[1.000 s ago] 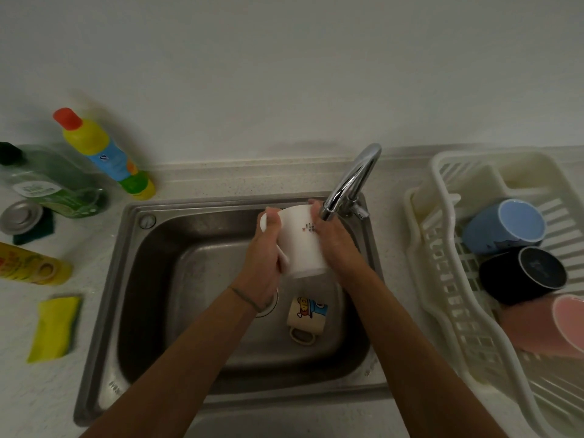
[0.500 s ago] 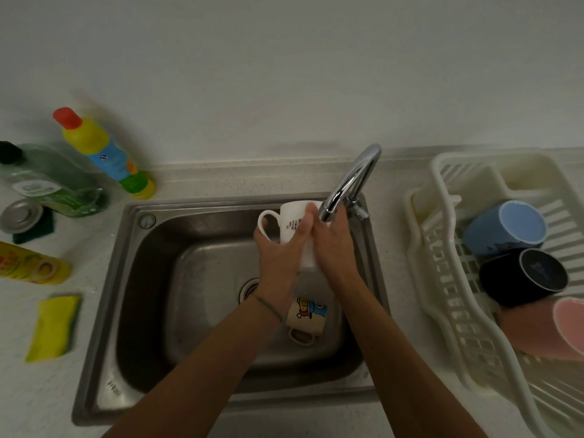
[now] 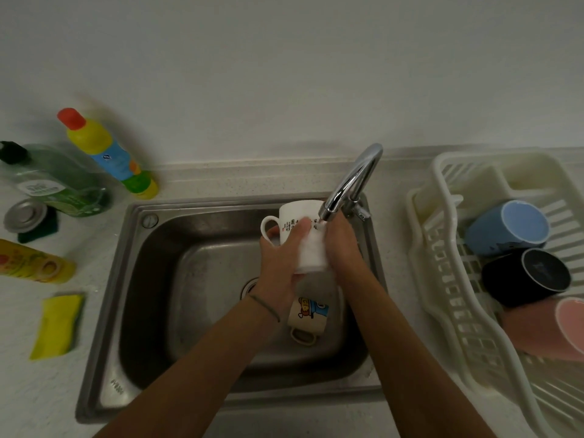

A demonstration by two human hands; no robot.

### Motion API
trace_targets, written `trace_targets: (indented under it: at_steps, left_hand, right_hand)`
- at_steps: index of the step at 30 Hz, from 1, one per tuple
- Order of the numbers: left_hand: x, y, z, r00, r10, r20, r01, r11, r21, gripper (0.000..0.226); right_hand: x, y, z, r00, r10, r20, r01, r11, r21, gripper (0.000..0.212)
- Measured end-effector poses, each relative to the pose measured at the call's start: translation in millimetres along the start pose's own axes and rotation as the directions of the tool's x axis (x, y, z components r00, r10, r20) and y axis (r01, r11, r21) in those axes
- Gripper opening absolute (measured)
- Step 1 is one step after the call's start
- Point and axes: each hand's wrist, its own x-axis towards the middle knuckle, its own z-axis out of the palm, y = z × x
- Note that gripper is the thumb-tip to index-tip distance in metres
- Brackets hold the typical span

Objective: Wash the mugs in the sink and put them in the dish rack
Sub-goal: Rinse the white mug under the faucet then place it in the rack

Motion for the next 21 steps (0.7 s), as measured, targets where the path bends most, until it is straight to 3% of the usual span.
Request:
trace_targets:
  at_steps: [3,6,10,13,15,17,19,21]
  left_hand:
    - [3,4,5,0.998,0.037,-0.050,-0.039,0.999,-0.027,0.105]
    - [3,11,5,0.999,0.017,-0.035,-0.017,1.000,-0.003,0.108]
    - [-5,18,-1,0.979,-0.132,0.157,0.128,0.991,0.037,0.078]
    - [-3,18,-1,0.971,-0.153,0.184,0.143,0.988,0.065,0.073]
    - [4,14,0,0.996,-0.067,0.052,0.054,0.974,0.218,0.082]
    - [7,9,-4,0.987,0.149,-0.058,-0.098,0.851,0.515,0.087]
    - [3,8,-4,0.952,0.306,0.027,-0.257,0.744,0.617,0.073]
    - [-1,7,-1,0.949,0.297,0.101,-0.297,0.744,0.599,0.059]
  right_hand:
    - [-9,7,12,0.995,-0.078,-0.056,0.074,0.995,-0.070,0.020]
    - [-20,16,19,0.979,-0.198,-0.048,0.188,0.968,-0.166,0.042]
    - [1,-1,1,0.998,-0.016,0.059,0.013,0.998,0.058,0.032]
    - [3,0,0,0.998,0.041,0.055,-0.045,0.996,0.078,0.051]
    - [2,7,1,0.998,0.059,0.023,-0.060,0.994,0.090,0.050]
    - [3,12,1,0.998,0.059,-0.005,-0.058,0.994,0.088,0.037]
    - [2,16,2,1.000,0.023,-0.010,-0.022,0.999,0.041,0.030]
    - [-1,15,2,0.999,-0.048,-0.005,0.048,0.999,-0.023,0.017]
